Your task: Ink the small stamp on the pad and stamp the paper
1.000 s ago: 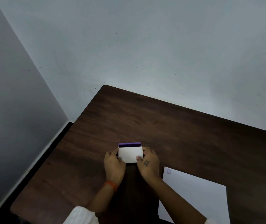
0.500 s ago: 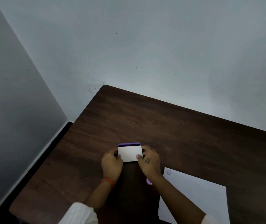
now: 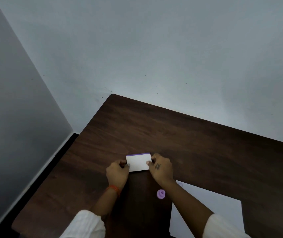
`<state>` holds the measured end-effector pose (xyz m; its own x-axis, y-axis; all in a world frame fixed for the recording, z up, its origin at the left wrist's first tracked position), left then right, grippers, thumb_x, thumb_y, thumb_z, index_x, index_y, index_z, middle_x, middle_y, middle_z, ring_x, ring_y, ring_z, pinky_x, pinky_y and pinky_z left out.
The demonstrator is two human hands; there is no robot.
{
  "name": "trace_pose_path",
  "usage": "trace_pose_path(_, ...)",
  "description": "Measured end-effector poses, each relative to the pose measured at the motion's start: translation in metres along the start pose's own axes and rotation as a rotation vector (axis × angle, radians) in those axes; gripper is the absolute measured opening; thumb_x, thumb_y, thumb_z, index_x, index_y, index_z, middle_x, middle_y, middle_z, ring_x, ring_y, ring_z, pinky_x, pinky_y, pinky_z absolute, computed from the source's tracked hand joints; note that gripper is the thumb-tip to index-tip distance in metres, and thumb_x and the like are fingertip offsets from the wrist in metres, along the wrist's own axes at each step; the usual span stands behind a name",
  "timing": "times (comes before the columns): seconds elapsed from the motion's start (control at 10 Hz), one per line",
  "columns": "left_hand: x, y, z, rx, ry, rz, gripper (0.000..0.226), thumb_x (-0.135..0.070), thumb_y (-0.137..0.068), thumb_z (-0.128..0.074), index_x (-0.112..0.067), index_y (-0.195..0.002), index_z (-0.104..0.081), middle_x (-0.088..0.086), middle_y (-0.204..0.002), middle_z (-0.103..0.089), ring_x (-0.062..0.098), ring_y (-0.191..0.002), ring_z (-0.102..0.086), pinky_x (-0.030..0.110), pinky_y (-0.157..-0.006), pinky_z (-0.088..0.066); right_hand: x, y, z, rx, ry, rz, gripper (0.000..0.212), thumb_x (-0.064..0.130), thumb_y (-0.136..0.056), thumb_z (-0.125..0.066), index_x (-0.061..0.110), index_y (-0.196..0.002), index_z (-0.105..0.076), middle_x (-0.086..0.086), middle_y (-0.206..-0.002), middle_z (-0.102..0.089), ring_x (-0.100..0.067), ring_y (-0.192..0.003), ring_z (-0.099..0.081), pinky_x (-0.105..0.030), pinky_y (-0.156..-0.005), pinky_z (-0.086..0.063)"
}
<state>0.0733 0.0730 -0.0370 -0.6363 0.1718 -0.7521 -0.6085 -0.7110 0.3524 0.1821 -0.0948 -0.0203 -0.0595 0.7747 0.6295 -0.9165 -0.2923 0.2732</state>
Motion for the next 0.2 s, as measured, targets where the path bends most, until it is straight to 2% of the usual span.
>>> trace_pose_path(0.1,0.002,-0.002,-0.001,0.042,0.044,0.014,0.024,-0.018,-0.082,-0.067,-0.006,-0.102,-0.067,0.017,-0.105,-0.070,0.030,-0.099,-0.064,0.039,-0.093,-0.050,0.002,-0.001,-0.001,0.049,0.036,0.018,0.022,0.028,-0.087,-0.061,0.011,-0.100,-0.062,-0.012,-0.099,-0.071,-0.024,-0.091,-0.066,-0.024,-0.070,-0.043)
trace_pose_path(0.2,-0.002,0.001,0.007,0.003,0.016,-0.022,0.026,-0.025,-0.085,-0.063,-0.008,-0.104,-0.065,0.016,-0.108,-0.068,0.029,-0.101,-0.062,0.038,-0.091,-0.050,0.002,0.003,0.009,0.000,0.048,0.025,0.028,0.034,-0.090,-0.056,0.012,-0.106,-0.060,-0.011,-0.100,-0.071,-0.023,-0.091,-0.065,-0.028,-0.074,-0.049)
Point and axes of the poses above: each hand's wrist, its own y-axis away from the middle knuckle, its own z-axis out of the back of the hand, x = y × z, the point moved 10 cm from there along -y, towards the middle knuckle
